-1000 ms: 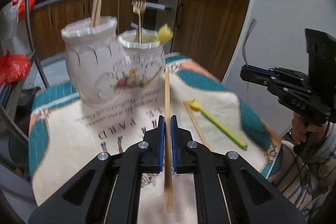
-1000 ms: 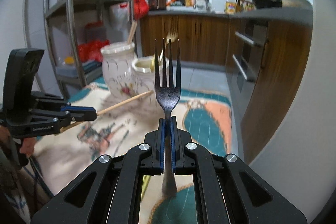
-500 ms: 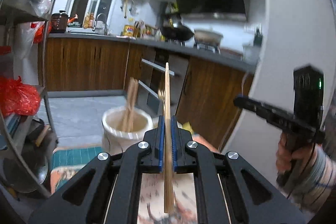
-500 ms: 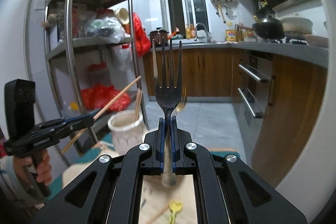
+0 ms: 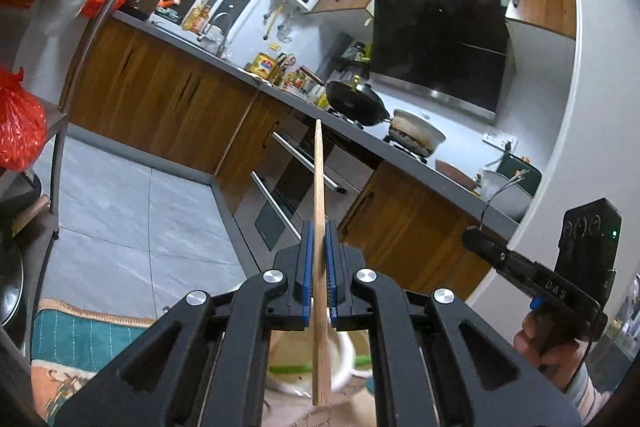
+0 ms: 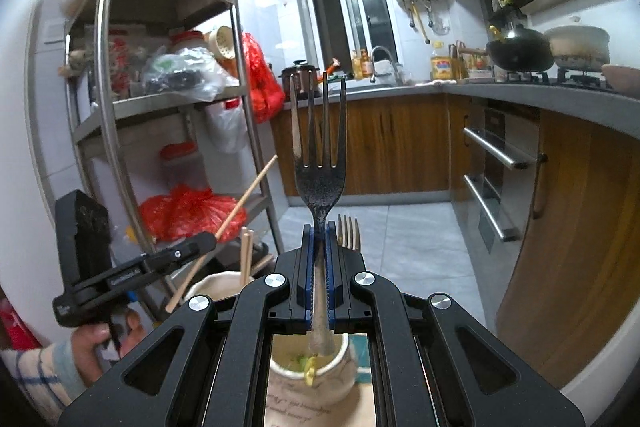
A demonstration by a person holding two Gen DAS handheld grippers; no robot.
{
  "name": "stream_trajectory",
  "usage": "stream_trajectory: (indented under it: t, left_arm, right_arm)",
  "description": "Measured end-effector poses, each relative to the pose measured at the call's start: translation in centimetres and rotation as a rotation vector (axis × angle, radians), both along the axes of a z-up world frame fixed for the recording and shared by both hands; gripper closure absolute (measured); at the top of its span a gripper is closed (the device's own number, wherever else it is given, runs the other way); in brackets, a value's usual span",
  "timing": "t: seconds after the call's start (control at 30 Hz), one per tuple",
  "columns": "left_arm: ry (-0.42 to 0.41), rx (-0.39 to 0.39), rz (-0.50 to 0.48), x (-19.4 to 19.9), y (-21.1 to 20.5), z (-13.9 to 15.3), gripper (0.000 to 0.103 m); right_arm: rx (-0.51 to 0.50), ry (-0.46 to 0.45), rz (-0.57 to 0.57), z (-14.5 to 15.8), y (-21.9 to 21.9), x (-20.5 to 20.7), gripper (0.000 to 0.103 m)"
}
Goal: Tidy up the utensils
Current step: 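Drop the silver fork into the small cup while the left drops the chopstick into the tall cup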
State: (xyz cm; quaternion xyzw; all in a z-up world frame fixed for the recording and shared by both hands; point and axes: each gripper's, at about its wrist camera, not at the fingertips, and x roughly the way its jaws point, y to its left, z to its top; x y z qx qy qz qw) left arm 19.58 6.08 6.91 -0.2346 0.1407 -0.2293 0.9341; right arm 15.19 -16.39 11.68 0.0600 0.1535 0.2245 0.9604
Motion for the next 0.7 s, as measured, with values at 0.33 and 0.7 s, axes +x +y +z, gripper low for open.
stream_trajectory:
  t: [0.33,0.7]
  left_arm:
    - [-0.033,0.060,0.088,1.8,-0.5,-1.4,0.097]
    - [0.000,0.153,0.067,-0.1,-0.6,-2.1,0.097]
  right_arm:
    - [0.008,0.046,-0.012,-2.5,1.1,3.0,0.097]
    - [-0.021,0.129,0.017,-4.6,1.7,3.6,0.097]
